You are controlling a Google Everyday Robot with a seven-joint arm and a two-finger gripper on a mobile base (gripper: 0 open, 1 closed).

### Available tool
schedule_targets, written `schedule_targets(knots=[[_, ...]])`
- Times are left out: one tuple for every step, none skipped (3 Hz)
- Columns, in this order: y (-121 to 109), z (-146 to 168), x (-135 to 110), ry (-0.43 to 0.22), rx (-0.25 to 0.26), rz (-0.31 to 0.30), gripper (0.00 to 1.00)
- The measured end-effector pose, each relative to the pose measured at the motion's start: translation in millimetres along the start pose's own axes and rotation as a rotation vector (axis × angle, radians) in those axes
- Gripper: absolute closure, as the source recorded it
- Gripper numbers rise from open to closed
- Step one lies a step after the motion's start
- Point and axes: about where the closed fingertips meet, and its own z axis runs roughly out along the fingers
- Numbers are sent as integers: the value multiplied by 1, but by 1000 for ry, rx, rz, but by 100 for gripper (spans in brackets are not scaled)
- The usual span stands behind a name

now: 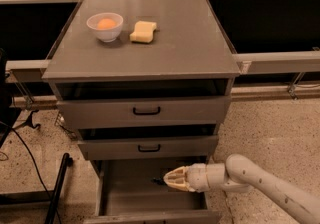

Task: Place rxbar blueberry into bottom drawer

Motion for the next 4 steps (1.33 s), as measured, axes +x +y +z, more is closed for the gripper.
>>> schedule_targets(knots=[[-4,12,22,-23,-21,-12,100],[-12,31,47,-62,-37,-37,100],[-21,48,75,-54,-28,-80,100],[-24,64,104,48,-26,-117,100]])
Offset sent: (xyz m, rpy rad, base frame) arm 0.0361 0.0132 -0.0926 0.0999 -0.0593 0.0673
